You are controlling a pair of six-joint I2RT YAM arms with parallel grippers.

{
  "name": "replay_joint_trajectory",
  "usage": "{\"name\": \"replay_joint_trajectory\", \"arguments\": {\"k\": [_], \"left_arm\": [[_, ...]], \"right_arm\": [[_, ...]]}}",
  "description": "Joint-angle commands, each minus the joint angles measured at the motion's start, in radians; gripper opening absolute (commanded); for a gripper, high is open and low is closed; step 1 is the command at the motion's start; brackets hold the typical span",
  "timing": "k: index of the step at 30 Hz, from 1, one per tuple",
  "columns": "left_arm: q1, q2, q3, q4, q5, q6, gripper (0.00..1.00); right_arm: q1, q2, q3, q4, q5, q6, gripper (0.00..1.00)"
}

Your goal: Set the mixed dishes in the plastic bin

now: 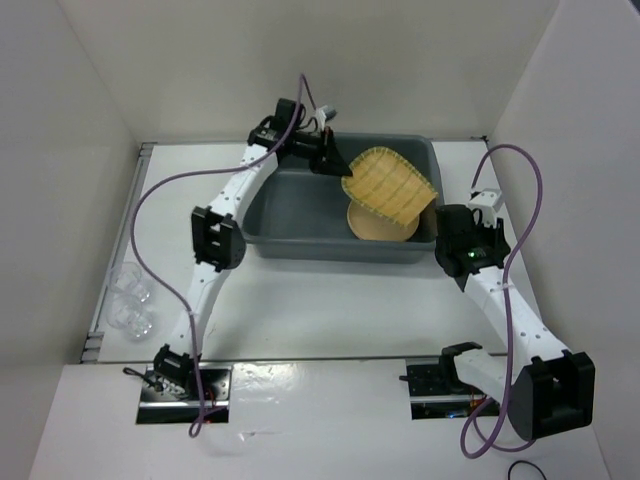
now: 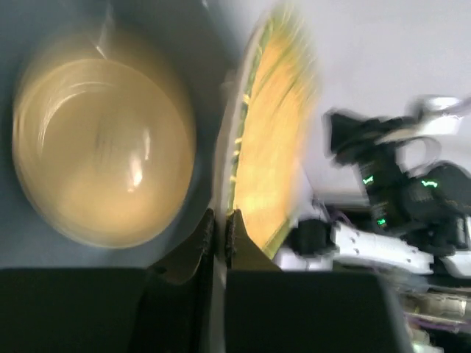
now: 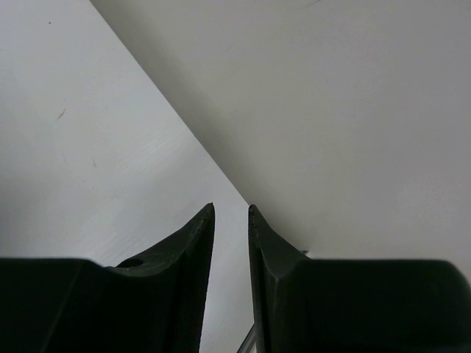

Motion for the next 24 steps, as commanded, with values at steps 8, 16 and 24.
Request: {"name": "replay_joint_trajectory", "arguments": {"k": [8,16,24], "left_arm": [[-0.044,0.293,0.435,-0.059,0.033,-0.175,0.0],[-0.056,0.35,0.435,-0.116,-0.076,-0.118,0.0],[0.016,0.368,0.435,-0.096,-0.084,-0.118,0.0]], "right_arm": [[0.006,-0.023,-0.016,0.057,0.017,0.012,0.3],[0.006,-0.005,-0.016,0.057,0.008,0.012,0.3],[0.006,0.015,-0.016,0.057,0.008,0.003,0.3]]}}
